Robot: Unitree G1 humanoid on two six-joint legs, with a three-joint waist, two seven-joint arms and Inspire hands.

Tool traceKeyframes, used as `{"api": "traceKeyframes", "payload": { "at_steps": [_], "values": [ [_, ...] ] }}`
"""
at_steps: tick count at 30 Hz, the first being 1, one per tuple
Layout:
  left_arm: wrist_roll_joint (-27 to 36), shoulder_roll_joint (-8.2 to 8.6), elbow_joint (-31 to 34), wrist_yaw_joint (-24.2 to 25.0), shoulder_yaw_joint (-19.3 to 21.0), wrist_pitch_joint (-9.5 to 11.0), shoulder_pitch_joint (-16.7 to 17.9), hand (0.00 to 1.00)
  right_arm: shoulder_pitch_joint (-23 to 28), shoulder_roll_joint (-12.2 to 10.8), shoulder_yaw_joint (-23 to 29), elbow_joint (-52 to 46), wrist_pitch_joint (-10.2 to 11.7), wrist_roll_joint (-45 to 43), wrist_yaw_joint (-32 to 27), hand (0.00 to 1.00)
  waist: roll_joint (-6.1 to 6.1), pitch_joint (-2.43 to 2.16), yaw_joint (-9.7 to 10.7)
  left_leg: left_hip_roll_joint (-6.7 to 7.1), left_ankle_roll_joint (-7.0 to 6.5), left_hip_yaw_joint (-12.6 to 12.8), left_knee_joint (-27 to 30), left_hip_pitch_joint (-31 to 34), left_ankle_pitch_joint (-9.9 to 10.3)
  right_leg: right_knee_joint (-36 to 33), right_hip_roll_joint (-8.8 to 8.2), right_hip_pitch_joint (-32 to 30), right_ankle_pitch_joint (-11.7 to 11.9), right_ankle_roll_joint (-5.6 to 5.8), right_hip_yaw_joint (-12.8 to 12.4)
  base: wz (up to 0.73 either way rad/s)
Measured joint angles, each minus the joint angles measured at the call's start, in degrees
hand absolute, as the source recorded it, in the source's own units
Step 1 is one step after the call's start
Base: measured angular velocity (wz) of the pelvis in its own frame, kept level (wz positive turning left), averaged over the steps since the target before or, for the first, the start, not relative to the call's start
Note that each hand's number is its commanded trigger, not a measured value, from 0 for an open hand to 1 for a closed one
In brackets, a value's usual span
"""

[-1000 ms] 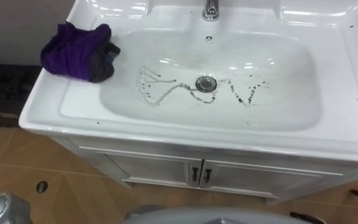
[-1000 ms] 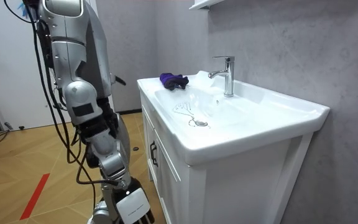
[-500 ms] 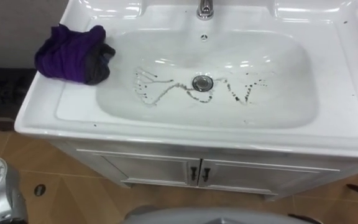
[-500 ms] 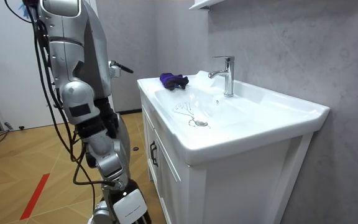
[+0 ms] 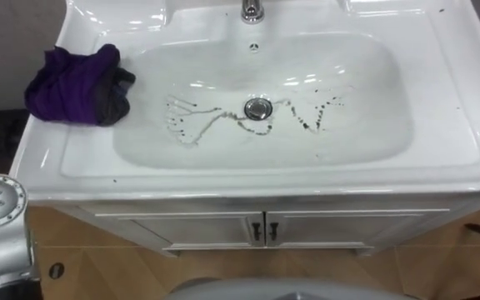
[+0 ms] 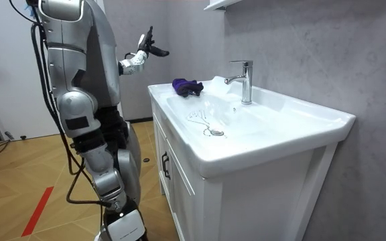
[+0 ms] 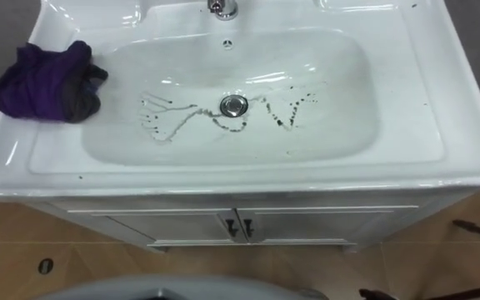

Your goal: Wipe basin

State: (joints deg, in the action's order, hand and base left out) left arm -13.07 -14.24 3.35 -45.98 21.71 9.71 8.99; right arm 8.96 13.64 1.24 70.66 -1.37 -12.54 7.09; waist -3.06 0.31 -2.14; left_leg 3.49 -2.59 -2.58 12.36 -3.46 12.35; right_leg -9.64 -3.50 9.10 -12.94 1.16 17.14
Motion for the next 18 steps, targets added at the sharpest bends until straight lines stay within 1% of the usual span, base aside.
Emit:
{"api": "traceKeyframes", "payload": {
  "at_steps": [2,3,5,8,10,12,14,16,17,18],
  "values": [
    [-1.8,0.00,0.0,2.0,-2.1,-0.7,0.0,0.00,-1.0,0.0,-0.1,1.7,0.0,0.0,0.0,0.00,0.16,0.10,0.4,-0.04,0.00,0.1,-0.2,-0.1,0.0,0.0,0.00,0.0,0.0,0.00,0.0,-0.02],
    [-2.3,0.02,-0.1,2.6,-2.9,-0.9,0.0,0.00,-1.0,0.0,-0.1,2.1,0.0,-0.1,0.0,0.00,0.49,0.23,0.5,-0.03,0.00,0.1,-0.2,-0.1,0.0,0.0,0.00,0.0,0.0,0.00,-0.1,0.00],
    [-3.1,0.05,-0.8,4.5,-6.3,-1.1,0.0,0.00,-1.2,0.0,-0.1,2.4,0.0,-1.1,0.2,0.00,0.65,0.20,1.3,-0.02,-0.02,0.1,-0.2,-0.1,0.0,0.0,0.02,0.1,0.0,0.00,-0.3,0.00],
    [-4.7,0.08,-2.9,5.9,-7.9,-1.1,0.0,0.00,-1.4,-0.1,-0.1,2.5,0.0,-1.6,0.6,0.00,0.86,0.15,2.3,-0.11,-0.02,0.4,-0.2,-0.2,0.0,-0.1,0.07,0.0,0.0,0.00,-0.5,-0.05],
    [-5.3,0.14,-4.0,6.8,-8.8,-1.3,0.0,0.00,-1.6,-0.2,-0.1,2.4,-0.1,-1.6,0.7,0.00,1.09,0.08,3.2,-0.21,-0.01,0.8,-0.1,-0.2,0.0,-0.1,0.15,-0.1,0.0,-0.02,-1.2,-0.09],
    [-6.7,0.16,-4.7,6.8,-9.2,-1.3,-0.2,0.00,-1.4,-0.2,-0.1,2.4,-0.3,-1.6,1.0,0.00,1.41,0.05,3.7,-0.22,-0.02,0.9,-0.1,-0.2,0.0,-0.1,0.15,-0.2,0.0,-0.03,-1.3,-0.05],
    [-7.9,0.16,-5.8,6.8,-10.1,-1.3,-0.7,0.00,-1.3,-0.3,-0.1,2.7,-1.0,-1.6,1.1,0.00,1.53,-0.03,3.9,-0.20,-0.02,1.0,-0.1,-0.3,0.0,-0.1,0.15,-0.2,0.0,-0.04,-1.4,-0.02],
    [-7.9,0.17,-8.1,6.8,-12.0,-1.4,-1.2,0.00,-1.4,-0.3,-0.3,3.3,-1.3,-1.6,1.1,0.00,1.66,-0.04,4.3,-0.19,-0.03,1.1,-0.1,-0.3,0.0,-0.1,0.16,-0.2,0.0,-0.07,-1.8,-0.02],
    [-7.9,0.18,-9.0,6.8,-12.6,-1.5,-1.2,0.00,-1.5,-0.3,-0.6,3.4,-1.3,-1.6,1.1,0.00,1.63,-0.05,4.4,-0.22,-0.03,1.2,-0.1,-0.4,0.0,-0.1,0.19,-0.2,0.0,-0.07,-2.1,-0.10],
    [-7.9,0.26,-10.6,6.9,-13.6,-2.3,-1.3,0.00,-1.7,-0.3,-0.9,3.4,-1.8,-1.6,1.2,0.00,1.49,-0.02,4.4,-0.39,-0.04,1.7,-0.1,-0.5,0.0,-0.1,0.29,-0.2,0.1,-0.13,-2.6,-0.17]
  ]
}}
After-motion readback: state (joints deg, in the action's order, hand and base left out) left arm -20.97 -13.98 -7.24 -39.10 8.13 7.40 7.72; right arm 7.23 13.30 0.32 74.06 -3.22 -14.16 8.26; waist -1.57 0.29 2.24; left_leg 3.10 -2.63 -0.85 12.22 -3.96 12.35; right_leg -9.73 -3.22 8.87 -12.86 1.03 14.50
